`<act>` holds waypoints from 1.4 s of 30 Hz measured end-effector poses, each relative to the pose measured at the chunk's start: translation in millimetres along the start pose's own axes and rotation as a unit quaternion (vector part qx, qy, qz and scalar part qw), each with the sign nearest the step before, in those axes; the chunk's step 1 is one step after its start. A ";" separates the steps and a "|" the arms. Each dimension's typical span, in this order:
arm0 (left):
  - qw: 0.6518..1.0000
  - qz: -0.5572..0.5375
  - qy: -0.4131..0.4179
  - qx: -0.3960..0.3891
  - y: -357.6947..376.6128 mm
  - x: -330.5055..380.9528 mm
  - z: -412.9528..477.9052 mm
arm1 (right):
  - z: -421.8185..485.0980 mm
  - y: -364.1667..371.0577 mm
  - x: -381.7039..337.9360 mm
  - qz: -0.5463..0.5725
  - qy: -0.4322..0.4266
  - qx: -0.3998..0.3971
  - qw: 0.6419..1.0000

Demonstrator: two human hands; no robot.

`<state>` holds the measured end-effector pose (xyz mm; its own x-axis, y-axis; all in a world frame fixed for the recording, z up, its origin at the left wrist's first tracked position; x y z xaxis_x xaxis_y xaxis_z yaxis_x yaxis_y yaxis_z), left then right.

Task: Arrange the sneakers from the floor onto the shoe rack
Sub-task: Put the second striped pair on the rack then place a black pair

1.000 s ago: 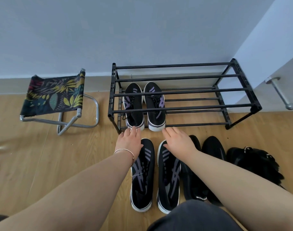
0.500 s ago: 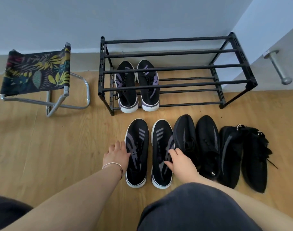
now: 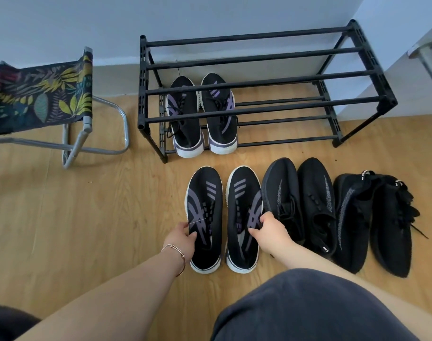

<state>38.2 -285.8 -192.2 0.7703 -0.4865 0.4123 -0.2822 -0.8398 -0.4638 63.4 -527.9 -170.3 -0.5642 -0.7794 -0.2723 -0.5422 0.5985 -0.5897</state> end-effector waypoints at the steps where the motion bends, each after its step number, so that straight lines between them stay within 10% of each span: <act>1: 1.000 -0.021 -0.006 -0.005 -1.5 -0.5 -0.7 | 0.1 3.6 4.7 0.028 0.008 -0.003 1.000; 18: 0.989 -0.149 0.016 0.002 -28.6 -8.8 -5.6 | -1.8 15.9 18.9 0.284 0.003 -0.042 0.958; 42: 0.962 -0.256 0.090 -0.006 -80.5 42.7 -65.1 | -62.5 -87.9 -17.6 0.281 -0.117 0.007 0.953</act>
<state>56.6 -254.6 -86.2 0.6991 -0.0406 0.7138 0.1003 -0.9829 -0.1542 82.1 -555.2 -66.1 -0.6081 -0.3573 -0.7088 -0.1858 0.9322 -0.3106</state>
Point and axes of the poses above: each hand's wrist, its own z-axis towards the middle knuckle, its own y-axis out of the palm, x = y × z, the point moved 3 cm from there along z, towards the middle knuckle, and after that the axes turned 5 degrees about -z, right-handed, at the moved point
